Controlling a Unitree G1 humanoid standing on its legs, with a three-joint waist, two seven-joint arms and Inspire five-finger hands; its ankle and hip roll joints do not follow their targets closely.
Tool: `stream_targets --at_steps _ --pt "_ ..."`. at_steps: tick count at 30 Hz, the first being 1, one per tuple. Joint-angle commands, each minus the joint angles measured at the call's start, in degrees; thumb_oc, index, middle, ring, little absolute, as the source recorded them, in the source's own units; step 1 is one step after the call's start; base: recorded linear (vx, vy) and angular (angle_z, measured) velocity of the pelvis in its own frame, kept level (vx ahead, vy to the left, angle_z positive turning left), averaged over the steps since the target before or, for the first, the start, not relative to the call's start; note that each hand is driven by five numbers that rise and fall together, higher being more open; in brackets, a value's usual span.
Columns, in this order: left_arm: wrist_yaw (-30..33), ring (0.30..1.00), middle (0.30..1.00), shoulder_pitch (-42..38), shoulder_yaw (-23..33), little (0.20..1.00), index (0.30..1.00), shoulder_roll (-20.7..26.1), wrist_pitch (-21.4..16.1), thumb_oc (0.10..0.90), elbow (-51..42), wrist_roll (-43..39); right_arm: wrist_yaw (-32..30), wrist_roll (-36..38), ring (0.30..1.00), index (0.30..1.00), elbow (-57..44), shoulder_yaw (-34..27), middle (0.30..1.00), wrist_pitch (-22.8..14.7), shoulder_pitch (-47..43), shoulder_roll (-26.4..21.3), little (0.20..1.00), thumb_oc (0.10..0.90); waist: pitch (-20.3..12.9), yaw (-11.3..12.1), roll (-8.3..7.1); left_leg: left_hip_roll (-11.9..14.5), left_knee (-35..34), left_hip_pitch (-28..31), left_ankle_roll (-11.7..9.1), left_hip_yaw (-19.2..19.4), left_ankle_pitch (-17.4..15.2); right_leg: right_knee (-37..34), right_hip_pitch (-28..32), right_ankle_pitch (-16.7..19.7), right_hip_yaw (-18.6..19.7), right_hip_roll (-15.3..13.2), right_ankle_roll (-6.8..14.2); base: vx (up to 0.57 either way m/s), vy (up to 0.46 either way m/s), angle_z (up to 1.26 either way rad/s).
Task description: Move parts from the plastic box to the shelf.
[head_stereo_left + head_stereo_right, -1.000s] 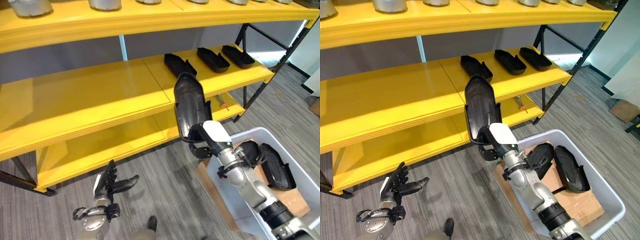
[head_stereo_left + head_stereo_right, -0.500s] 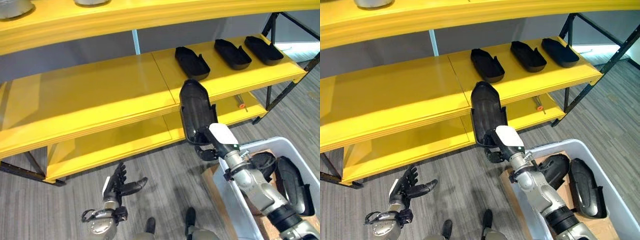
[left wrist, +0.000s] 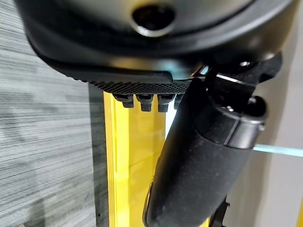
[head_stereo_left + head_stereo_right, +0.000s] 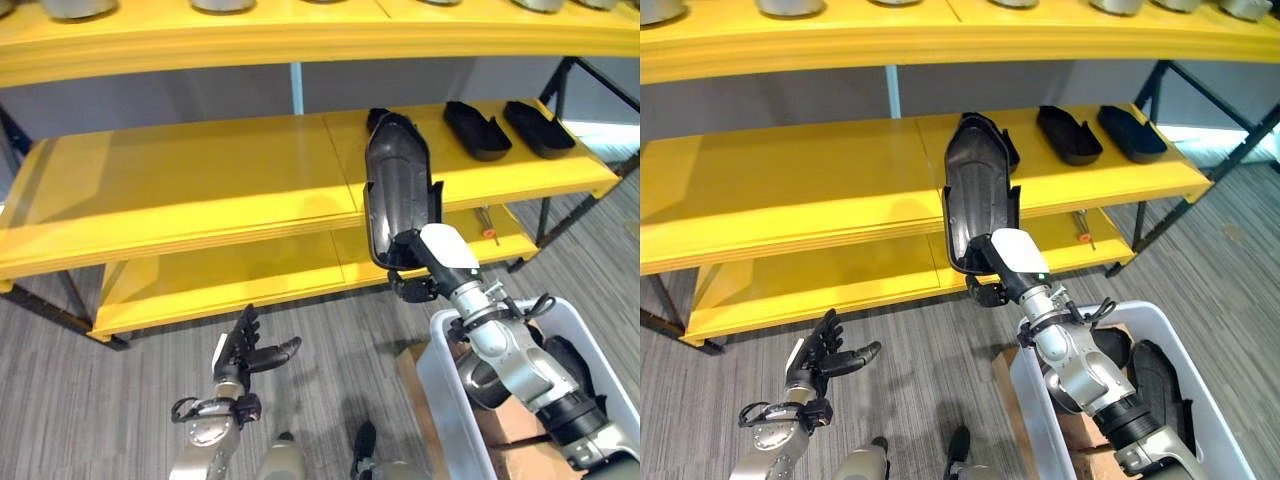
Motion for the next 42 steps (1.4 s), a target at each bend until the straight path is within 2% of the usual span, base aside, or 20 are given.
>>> stream_targets --at_steps 1,3,5,11,12,14,16,20,22,23,26,27,28,30,31,32,34,36,37,42 --pt "-0.3 1.000 1.000 -0.2 -0.4 1.000 1.000 3.0 -4.6 0.900 -5.9 0.0 -5.6 1.1 0.300 0.300 -8.5 -5.1 0.300 -3.4 -4.1 -1.8 0.300 0.400 -4.2 -0.1 0.39 6.2 -17.1 -0.1 -0.6 6.5 14.6 6.5 4.0 -9.1 0.0 -2.6 6.2 0.20 0.134 0.67" --pt "0.0 1.000 1.000 -0.9 -0.7 1.000 1.000 2.8 -4.7 0.900 -5.1 0.6 -5.8 0.4 0.300 0.300 -8.9 -5.8 0.300 -3.1 -3.0 -2.2 0.300 0.400 -4.8 0.2 1.28 7.1 -21.5 0.4 -1.6 8.1 17.4 6.4 5.6 -9.9 -0.2 -2.7 6.7 0.26 0.204 0.57" --pt "0.2 1.000 1.000 -0.6 -0.5 1.000 1.000 2.1 -4.7 0.900 -4.7 0.1 -5.2 -0.3 0.300 0.300 -9.8 -6.2 0.300 -3.1 -1.6 -1.7 0.300 0.400 -6.5 0.2 1.78 6.8 -23.1 3.0 -0.8 8.6 15.4 6.3 7.4 -10.8 0.5 -3.3 7.6 0.28 0.233 0.13" --pt "0.7 1.000 1.000 -0.9 0.0 1.000 1.000 3.1 -5.2 0.900 -5.6 0.5 -4.8 -0.4 0.300 0.300 -9.8 -5.7 0.300 -2.8 -0.9 0.4 0.300 0.400 -8.2 2.3 -0.51 2.8 -18.0 3.1 1.7 10.5 10.8 5.4 10.2 -9.8 2.0 -8.4 9.9 0.26 0.209 -0.28" --pt "1.0 1.000 1.000 -1.3 0.2 1.000 1.000 3.7 -5.4 0.900 -6.1 0.7 -4.7 -0.5 0.300 0.300 -9.9 -5.6 0.300 -2.5 -1.4 0.8 0.300 0.400 -8.5 2.9 -1.32 1.2 -16.6 2.5 2.6 10.7 9.1 5.6 10.1 -7.9 1.9 -10.3 11.0 0.16 0.172 0.14" --pt "1.3 1.000 1.000 -1.5 0.3 1.000 1.000 3.9 -5.3 0.900 -6.2 0.8 -4.7 -0.7 0.300 0.300 -9.8 -5.4 0.300 -2.4 -1.8 1.1 0.300 0.400 -8.7 3.0 -1.84 0.3 -15.7 1.9 3.2 10.8 8.2 5.7 9.6 -7.1 2.1 -11.2 11.5 0.14 0.154 0.09" --pt "2.3 1.000 1.000 -2.1 0.5 1.000 1.000 4.5 -5.3 0.900 -6.5 0.9 -4.6 -1.1 0.300 0.300 -9.2 -4.2 0.300 -2.0 -3.4 1.9 0.300 0.400 -9.0 3.4 -2.57 -2.0 -14.4 1.2 4.7 10.8 5.7 6.7 8.5 -4.2 2.8 -13.4 12.6 0.16 0.195 0.10" --pt "2.5 1.000 1.000 -2.1 0.7 1.000 1.000 4.6 -5.3 0.900 -6.6 1.0 -4.6 -1.3 0.300 0.300 -8.7 -3.7 0.300 -1.9 -4.0 2.3 0.300 0.400 -9.2 3.5 -2.91 -2.9 -13.7 0.9 5.4 11.0 4.7 7.3 7.9 -3.0 3.1 -14.3 13.1 0.08 0.102 0.08" --pt "2.5 1.000 1.000 -2.1 0.9 1.000 1.000 5.3 -5.0 0.900 -7.5 1.6 -3.9 -2.2 0.300 0.300 -8.2 -2.6 0.300 -1.4 -4.9 3.2 0.300 0.400 -8.3 3.1 -2.47 -6.7 -13.3 2.5 9.0 9.9 1.3 20.0 2.3 5.2 6.1 -17.1 12.8 0.24 0.355 -0.02" --pt "2.2 1.000 1.000 -2.8 0.5 1.000 1.000 6.0 -4.6 0.900 -7.4 2.0 -3.9 -2.2 0.300 0.300 -8.4 -2.8 0.300 -1.4 -4.9 3.2 0.300 0.400 -6.7 1.8 -1.45 -7.7 -13.4 3.8 10.0 8.1 0.8 26.7 -1.0 7.5 8.7 -16.0 12.0 0.16 0.289 0.00" --pt "1.8 1.000 1.000 -3.2 0.2 1.000 1.000 6.5 -4.6 0.900 -7.4 3.0 -4.0 -2.7 0.300 0.300 -8.6 -2.5 0.300 -1.4 -5.2 3.2 0.300 0.400 -5.8 0.9 -0.09 -7.7 -14.1 5.0 10.7 7.5 0.4 29.9 -4.1 6.7 8.8 -15.6 11.3 0.06 0.100 0.54" --pt "1.8 1.000 1.000 -3.2 0.3 1.000 1.000 6.4 -4.6 0.900 -7.3 3.4 -4.0 -2.5 0.300 0.300 -8.5 -2.4 0.300 -1.5 -5.4 3.5 0.300 0.400 -5.5 0.4 0.38 -7.5 -14.9 6.0 10.7 7.3 0.3 29.7 -5.8 5.5 9.0 -14.9 10.8 0.18 0.030 0.31" --pt "1.7 1.000 1.000 -3.2 1.0 1.000 1.000 6.6 -4.9 0.900 -6.9 3.1 -3.9 -1.8 0.300 0.300 -8.2 -2.2 0.300 -1.7 -6.2 3.5 0.300 0.400 -5.0 -0.1 1.08 -7.0 -16.3 7.7 9.8 6.9 0.2 25.0 -8.2 2.9 8.0 -15.6 10.7 0.15 -0.011 -0.07" --pt "1.7 1.000 1.000 -3.2 1.0 1.000 1.000 6.6 -4.9 0.900 -6.9 3.1 -3.9 -1.8 0.300 0.300 -8.2 -2.1 0.300 -1.7 -6.3 3.6 0.300 0.400 -4.8 -0.3 1.16 -6.9 -16.5 8.0 9.8 6.7 0.2 24.7 -7.7 2.9 7.8 -15.5 10.7 0.13 -0.130 -0.08" --pt "2.1 1.000 1.000 -2.9 2.1 1.000 1.000 6.7 -5.5 0.900 -7.1 2.6 -3.8 -1.3 0.300 0.300 -7.8 -1.4 0.300 -2.1 -7.9 3.9 0.300 0.400 -3.9 -0.3 0.55 -5.5 -16.6 9.6 7.6 6.6 -1.0 11.4 -9.3 5.1 6.8 -18.8 13.0 0.15 -0.221 0.09" --pt "2.1 1.000 1.000 -2.9 2.1 1.000 1.000 6.7 -5.5 0.900 -7.1 2.6 -3.9 -1.3 0.300 0.300 -7.8 -1.4 0.300 -2.1 -8.0 3.9 0.300 0.400 -3.8 -0.3 0.62 -5.5 -16.6 9.8 7.5 6.6 -1.2 10.6 -8.7 5.4 6.7 -18.6 13.1 0.20 -0.301 -0.02" --pt "1.9 1.000 1.000 -1.8 3.3 1.000 1.000 6.4 -6.0 0.900 -7.4 2.4 -3.3 -2.1 0.300 0.300 -7.7 -1.1 0.300 -1.9 -8.6 4.0 0.300 0.400 -3.3 0.3 -0.75 -4.2 -15.9 12.0 5.9 6.9 -2.4 5.3 -8.4 10.1 4.4 -20.8 15.8 0.15 -0.206 0.05" --pt "1.7 1.000 1.000 -1.4 3.3 1.000 1.000 6.0 -5.9 0.900 -7.2 2.7 -3.2 -2.3 0.300 0.300 -8.1 -1.5 0.300 -2.0 -7.7 3.7 0.300 0.400 -3.6 0.5 -1.35 -4.5 -15.9 12.3 5.6 6.5 -2.7 4.1 -6.6 9.7 3.6 -20.6 16.0 0.12 -0.175 0.12" --pt "1.5 1.000 1.000 -1.1 3.0 1.000 1.000 5.4 -6.0 0.900 -7.2 2.0 -2.9 -1.7 0.300 0.300 -8.0 -1.9 0.300 -2.2 -7.0 3.1 0.300 0.400 -4.1 0.4 -2.01 -4.2 -16.3 12.5 4.7 5.5 -2.4 4.7 -5.6 9.2 5.1 -19.6 16.1 0.10 -0.184 0.31" --pt "1.0 1.000 1.000 0.9 3.7 1.000 1.000 4.3 -5.8 0.900 -7.4 0.8 -2.4 -0.4 0.300 0.300 -7.6 -2.4 0.300 -2.6 -6.5 1.9 0.300 0.400 -4.8 0.9 -1.14 -1.0 -15.5 12.5 2.9 3.5 -2.2 7.1 -3.9 3.8 1.8 -17.7 14.4 0.10 -0.218 0.39"
